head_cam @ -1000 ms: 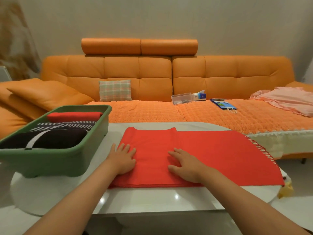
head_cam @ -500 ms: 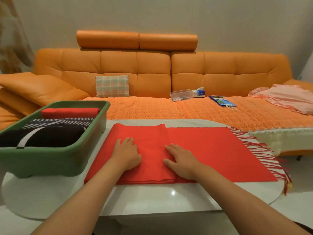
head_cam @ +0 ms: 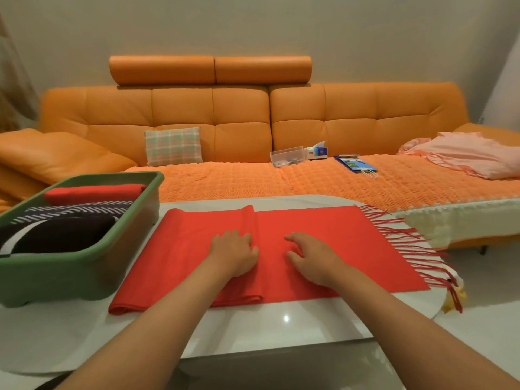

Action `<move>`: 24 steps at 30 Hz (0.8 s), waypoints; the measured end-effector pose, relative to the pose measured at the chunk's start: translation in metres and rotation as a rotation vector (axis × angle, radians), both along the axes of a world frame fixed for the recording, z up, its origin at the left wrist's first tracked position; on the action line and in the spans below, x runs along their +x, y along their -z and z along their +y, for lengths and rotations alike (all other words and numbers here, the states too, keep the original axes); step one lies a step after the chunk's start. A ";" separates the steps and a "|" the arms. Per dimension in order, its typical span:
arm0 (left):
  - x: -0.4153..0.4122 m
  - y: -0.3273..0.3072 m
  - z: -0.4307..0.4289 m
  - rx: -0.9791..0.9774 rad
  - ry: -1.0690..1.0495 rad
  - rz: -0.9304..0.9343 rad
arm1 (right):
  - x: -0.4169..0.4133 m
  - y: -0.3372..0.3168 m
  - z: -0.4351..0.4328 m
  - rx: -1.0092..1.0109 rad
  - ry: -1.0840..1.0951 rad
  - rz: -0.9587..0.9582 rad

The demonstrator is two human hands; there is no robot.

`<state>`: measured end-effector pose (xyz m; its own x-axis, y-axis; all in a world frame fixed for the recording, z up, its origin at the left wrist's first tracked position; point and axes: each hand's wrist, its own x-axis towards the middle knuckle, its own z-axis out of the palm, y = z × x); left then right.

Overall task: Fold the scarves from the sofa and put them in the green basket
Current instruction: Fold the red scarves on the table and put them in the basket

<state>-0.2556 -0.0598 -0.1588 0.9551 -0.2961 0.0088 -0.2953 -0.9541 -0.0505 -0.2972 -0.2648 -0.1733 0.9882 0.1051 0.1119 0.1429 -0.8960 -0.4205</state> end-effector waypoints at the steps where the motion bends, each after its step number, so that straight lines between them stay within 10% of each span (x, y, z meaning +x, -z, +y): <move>1: 0.003 -0.003 -0.012 -0.012 0.007 -0.021 | -0.001 -0.001 -0.011 -0.008 0.037 -0.012; 17: 0.040 -0.007 -0.253 -0.079 0.670 -0.047 | -0.023 0.005 -0.175 -0.299 0.671 0.048; 24: 0.045 0.012 -0.288 -0.060 0.825 -0.061 | -0.028 0.007 -0.190 -0.298 0.631 0.062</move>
